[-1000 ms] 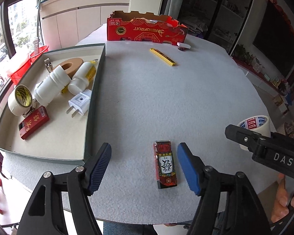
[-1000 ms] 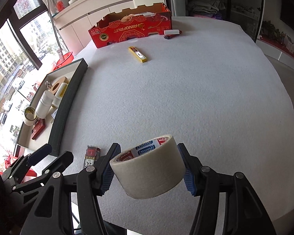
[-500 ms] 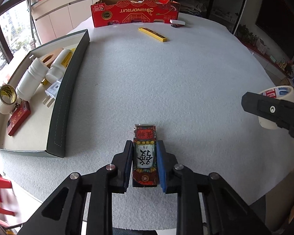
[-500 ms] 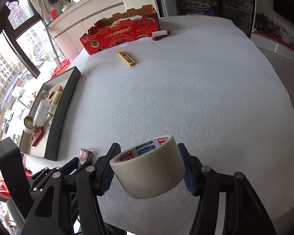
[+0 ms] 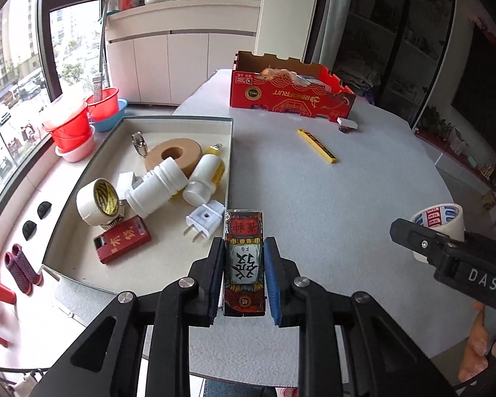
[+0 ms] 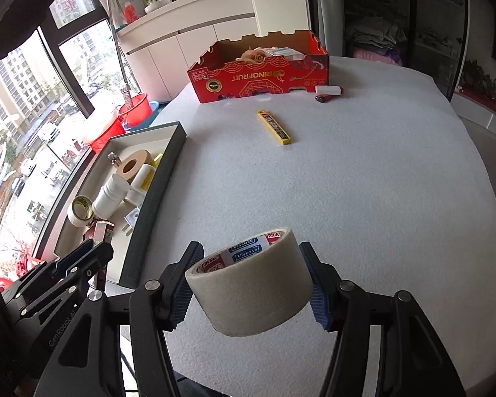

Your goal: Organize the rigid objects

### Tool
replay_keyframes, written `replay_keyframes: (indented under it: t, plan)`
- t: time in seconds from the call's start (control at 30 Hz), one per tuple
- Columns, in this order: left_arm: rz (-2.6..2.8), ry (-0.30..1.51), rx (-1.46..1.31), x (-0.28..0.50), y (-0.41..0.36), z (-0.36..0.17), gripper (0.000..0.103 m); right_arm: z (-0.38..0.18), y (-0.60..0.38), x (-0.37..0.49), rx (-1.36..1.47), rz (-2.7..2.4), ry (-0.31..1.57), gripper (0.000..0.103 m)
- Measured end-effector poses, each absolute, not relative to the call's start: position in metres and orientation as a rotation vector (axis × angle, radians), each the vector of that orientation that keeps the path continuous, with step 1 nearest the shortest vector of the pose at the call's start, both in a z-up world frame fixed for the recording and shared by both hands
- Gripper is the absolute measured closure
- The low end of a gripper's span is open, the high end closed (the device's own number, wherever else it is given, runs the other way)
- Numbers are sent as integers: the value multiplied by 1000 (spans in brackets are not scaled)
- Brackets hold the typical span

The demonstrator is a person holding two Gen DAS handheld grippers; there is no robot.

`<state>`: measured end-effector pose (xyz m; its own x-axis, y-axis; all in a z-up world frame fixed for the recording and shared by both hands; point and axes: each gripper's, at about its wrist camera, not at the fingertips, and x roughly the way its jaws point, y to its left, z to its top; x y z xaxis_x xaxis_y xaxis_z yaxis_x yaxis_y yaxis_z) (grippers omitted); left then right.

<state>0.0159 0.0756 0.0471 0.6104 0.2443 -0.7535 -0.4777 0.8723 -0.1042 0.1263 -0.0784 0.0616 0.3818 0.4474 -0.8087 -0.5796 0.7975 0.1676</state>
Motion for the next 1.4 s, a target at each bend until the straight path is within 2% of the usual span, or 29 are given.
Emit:
replay_keyframes:
  t: [0.27,0.6,1.4]
  plan:
    - [587,775,-362,-19,143,55,77,81,4,106,-241,823,943,43]
    - [683,811,-401,-37,184,34,77,64,77,90,-345,921,970,43]
    - [680,858,-408,-19,201,12,78,42,106,99,-392,908,1021,43]
